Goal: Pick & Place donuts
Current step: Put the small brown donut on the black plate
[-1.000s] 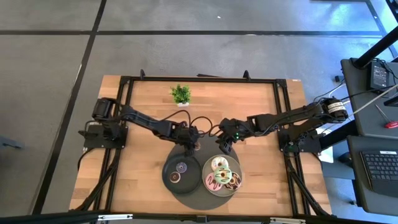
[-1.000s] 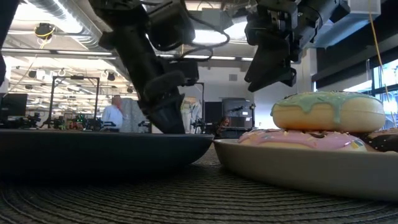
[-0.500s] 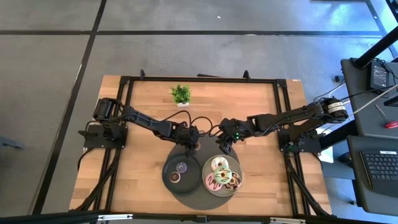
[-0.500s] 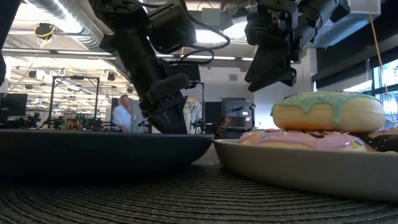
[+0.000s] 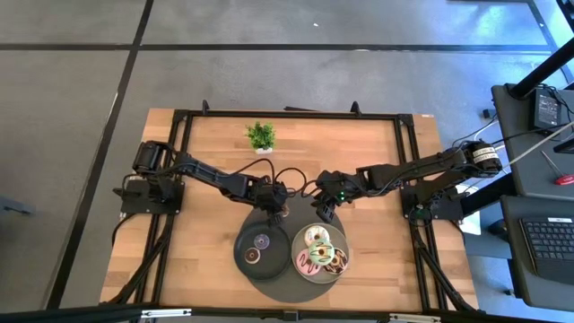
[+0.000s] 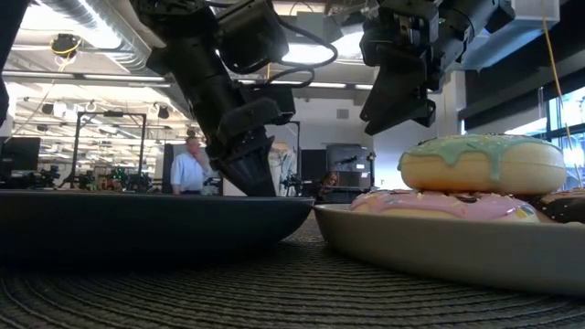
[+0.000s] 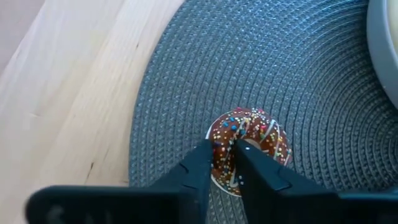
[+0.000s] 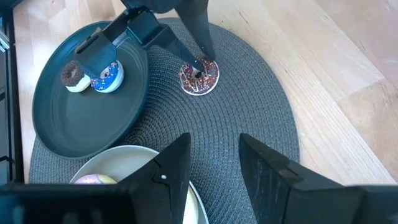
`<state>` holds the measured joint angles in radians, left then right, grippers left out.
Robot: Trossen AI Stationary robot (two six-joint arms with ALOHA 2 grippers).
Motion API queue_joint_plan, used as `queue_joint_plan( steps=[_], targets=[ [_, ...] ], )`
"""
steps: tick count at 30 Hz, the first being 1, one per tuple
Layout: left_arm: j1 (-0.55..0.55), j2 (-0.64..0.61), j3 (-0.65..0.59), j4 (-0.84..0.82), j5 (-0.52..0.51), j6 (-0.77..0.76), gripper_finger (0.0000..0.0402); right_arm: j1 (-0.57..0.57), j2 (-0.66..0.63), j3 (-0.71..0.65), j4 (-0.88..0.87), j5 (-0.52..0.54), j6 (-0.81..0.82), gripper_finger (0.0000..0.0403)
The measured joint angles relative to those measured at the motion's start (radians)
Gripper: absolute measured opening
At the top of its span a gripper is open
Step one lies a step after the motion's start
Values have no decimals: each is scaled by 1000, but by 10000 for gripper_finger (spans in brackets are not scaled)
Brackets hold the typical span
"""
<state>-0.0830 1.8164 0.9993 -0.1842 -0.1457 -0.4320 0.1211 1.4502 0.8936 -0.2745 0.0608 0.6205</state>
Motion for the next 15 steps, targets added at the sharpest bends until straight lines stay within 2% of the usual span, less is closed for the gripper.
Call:
queue_joint_plan(
  steps=[5, 15],
  targets=[
    [0, 0, 0, -2, 3, 0, 32, 0, 0, 0, 0, 0, 0, 137],
    [0, -28, 0, -15, 26, 0, 12, 0, 0, 0, 0, 0, 0, 137]
  ],
)
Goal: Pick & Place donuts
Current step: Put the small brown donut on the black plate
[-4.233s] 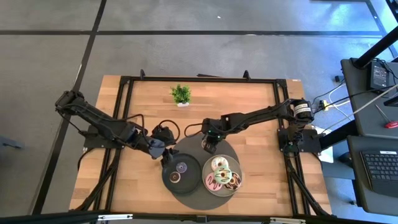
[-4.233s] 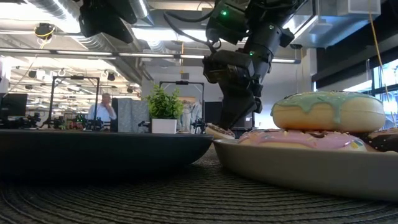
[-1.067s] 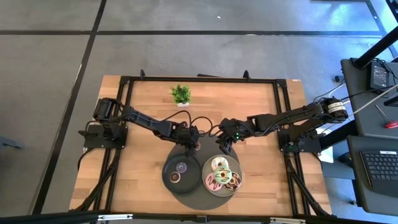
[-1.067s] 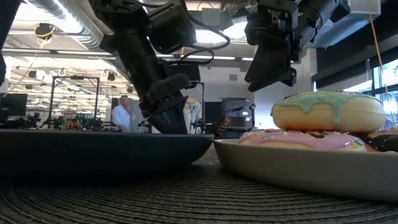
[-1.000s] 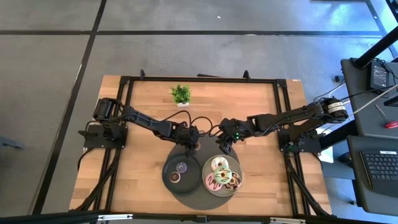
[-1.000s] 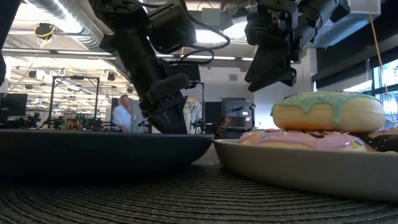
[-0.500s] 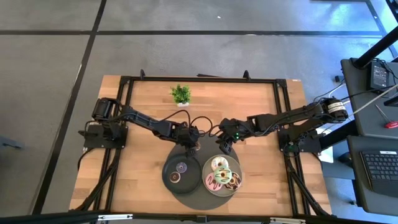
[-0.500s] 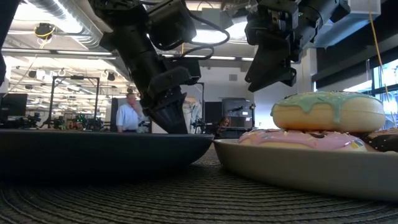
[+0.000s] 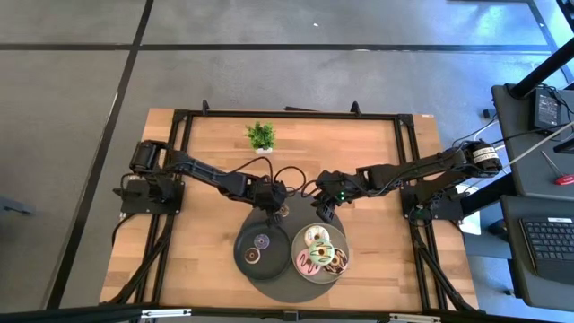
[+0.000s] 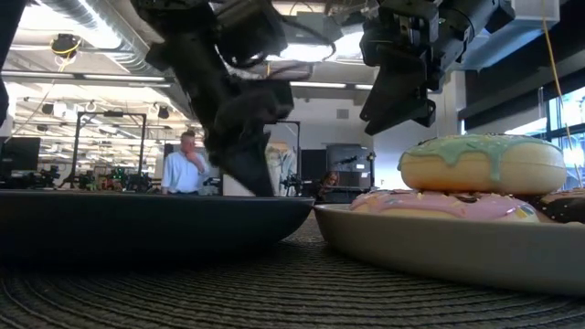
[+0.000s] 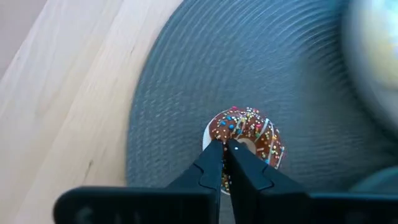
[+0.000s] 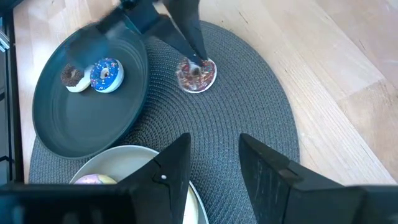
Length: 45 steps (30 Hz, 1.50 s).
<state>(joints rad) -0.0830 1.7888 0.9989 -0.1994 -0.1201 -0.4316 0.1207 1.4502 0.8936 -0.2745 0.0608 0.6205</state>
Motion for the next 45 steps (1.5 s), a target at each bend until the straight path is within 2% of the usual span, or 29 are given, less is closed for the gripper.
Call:
queue_joint_plan(
  steps=[7, 10, 13, 18, 28, 45],
  targets=[
    [-23, -159, 0, -49, 78, 71, 5, 0, 0, 0, -2, 0, 0, 137],
    [-82, -210, 1, -52, 165, 163, 4, 0, 0, 0, -1, 1, 0, 137],
    [-151, -220, 1, -55, 196, 225, 4, 0, 0, 0, -1, 26, 0, 137],
    [-233, -181, 0, -63, 194, 260, 4, 0, 0, 0, 0, 95, -1, 137],
    [-305, -102, 1, -22, 191, 228, 4, -1, 0, 0, -7, 208, -23, 137],
    [-321, -21, 1, 19, 140, 191, 4, -5, 0, 0, -7, 209, 3, 137]
  ],
)
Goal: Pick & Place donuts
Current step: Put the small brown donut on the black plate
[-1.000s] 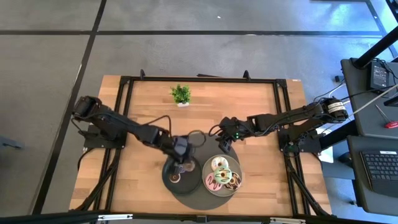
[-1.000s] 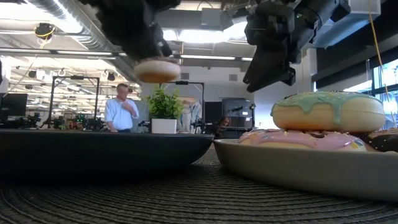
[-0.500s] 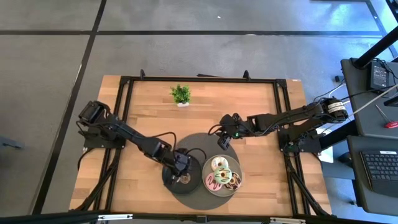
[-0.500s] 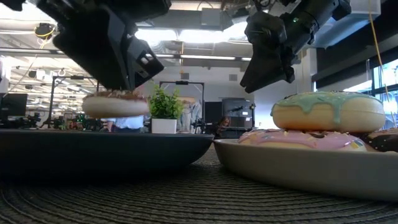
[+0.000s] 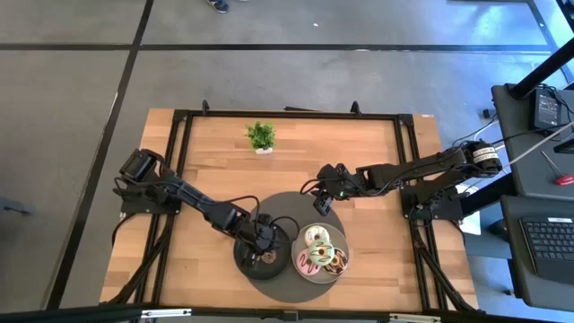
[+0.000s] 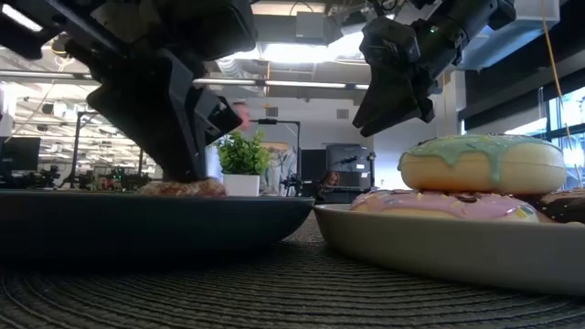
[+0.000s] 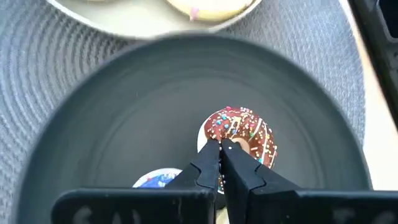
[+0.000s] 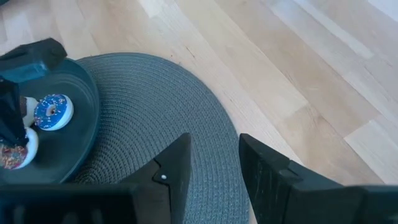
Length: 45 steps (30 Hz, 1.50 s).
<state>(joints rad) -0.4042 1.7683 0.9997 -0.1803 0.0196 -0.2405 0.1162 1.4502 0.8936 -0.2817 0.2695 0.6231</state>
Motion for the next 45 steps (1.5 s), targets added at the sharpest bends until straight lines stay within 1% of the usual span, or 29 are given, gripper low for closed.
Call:
queue_joint_plan(
  steps=[11, 15, 24, 36, 41, 45],
  targets=[
    [0, 8, 0, 10, 6, 0, 4, 0, 0, 0, 0, 1, 0, 137],
    [0, 17, 1, 55, 12, 0, 4, 0, 0, 0, -1, 1, -1, 137],
    [-2, 21, 0, 50, 16, -34, 4, 0, 0, 0, -6, 1, -1, 137],
    [-2, 21, 0, 41, 17, -38, 4, 0, 0, 0, -8, 1, 0, 137],
    [-2, 21, 0, 12, 17, -77, 4, 0, 0, 0, -8, 1, 0, 137],
    [-2, 21, 0, 15, 16, -64, 4, 0, 0, 0, -8, 1, -1, 137]
  ],
)
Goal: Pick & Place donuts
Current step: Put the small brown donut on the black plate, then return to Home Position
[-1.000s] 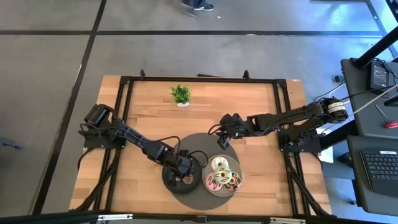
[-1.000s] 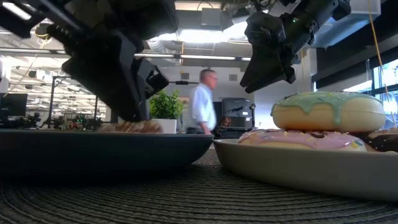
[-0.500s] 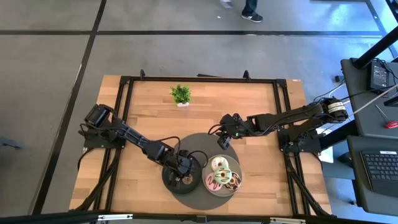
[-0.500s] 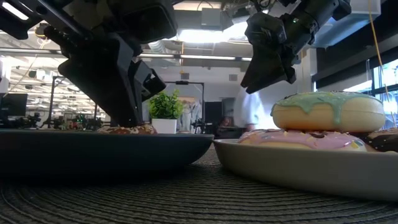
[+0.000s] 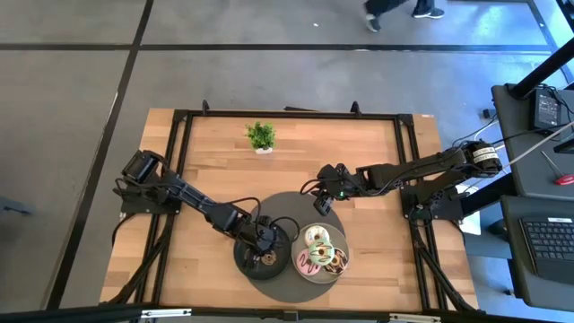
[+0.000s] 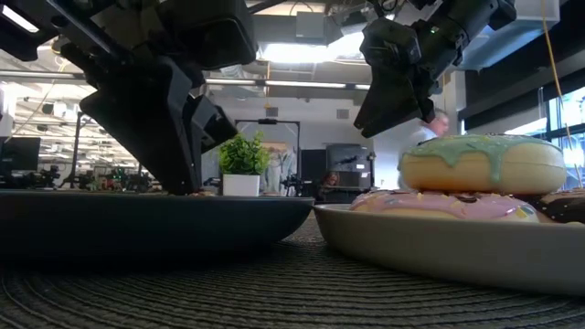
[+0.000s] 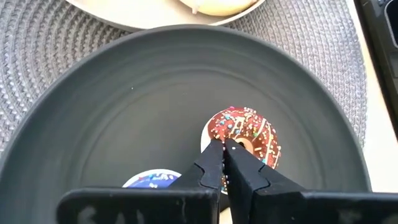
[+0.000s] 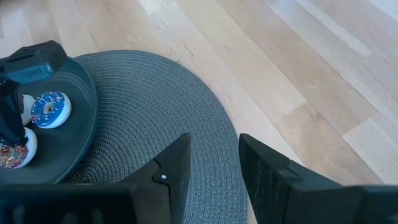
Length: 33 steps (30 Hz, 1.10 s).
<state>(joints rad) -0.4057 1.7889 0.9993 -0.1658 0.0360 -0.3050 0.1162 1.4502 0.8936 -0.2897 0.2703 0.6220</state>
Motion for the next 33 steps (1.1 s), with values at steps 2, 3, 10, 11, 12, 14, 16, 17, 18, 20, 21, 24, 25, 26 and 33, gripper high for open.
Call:
queue_joint_plan(
  steps=[2, 3, 10, 11, 12, 14, 16, 17, 18, 20, 21, 24, 25, 26, 33],
  targets=[
    [0, 0, 0, 5, 1, 0, 4, 0, 0, 0, 0, 0, 0, 137],
    [0, 0, 0, 5, 1, 0, 4, 0, 0, 0, 0, 0, 0, 137],
    [0, 0, 0, 5, 0, -13, 5, 0, 0, 0, 0, 0, -1, 137],
    [0, 0, 0, 5, 0, -13, 7, 0, 0, 0, 0, 0, -1, 137],
    [0, 0, 0, 5, 0, -14, 9, 0, 0, 0, 0, 0, -1, 137],
    [0, 0, 0, 5, 0, -14, 15, 0, 0, 0, 0, 0, -1, 137],
    [0, 0, 0, 5, 0, -20, 23, 0, 0, 0, 0, 0, -2, 137],
    [0, 0, 0, 5, 0, -22, 26, 0, 0, 0, 0, 0, -2, 137],
    [0, 0, 0, 5, 0, -22, 30, 0, 0, 0, 0, 0, -2, 137],
    [0, 0, 0, 5, 0, -26, 37, 0, 0, 0, 0, 0, -2, 137],
    [0, 0, 0, 5, 0, -26, 41, 0, 0, 0, 0, 0, -2, 137],
    [0, 0, 0, 5, 0, -26, 53, 0, 0, 0, 0, 0, -2, 137],
    [0, 0, 0, 5, 0, -26, 57, 0, 0, 0, 0, 0, -2, 137],
    [0, 0, 0, 2, 0, -26, 61, 0, 0, 0, 0, 0, -2, 137],
    [19, -49, 0, -106, 8, -81, 83, 0, 0, 0, 0, -1, 5, 137]
  ],
)
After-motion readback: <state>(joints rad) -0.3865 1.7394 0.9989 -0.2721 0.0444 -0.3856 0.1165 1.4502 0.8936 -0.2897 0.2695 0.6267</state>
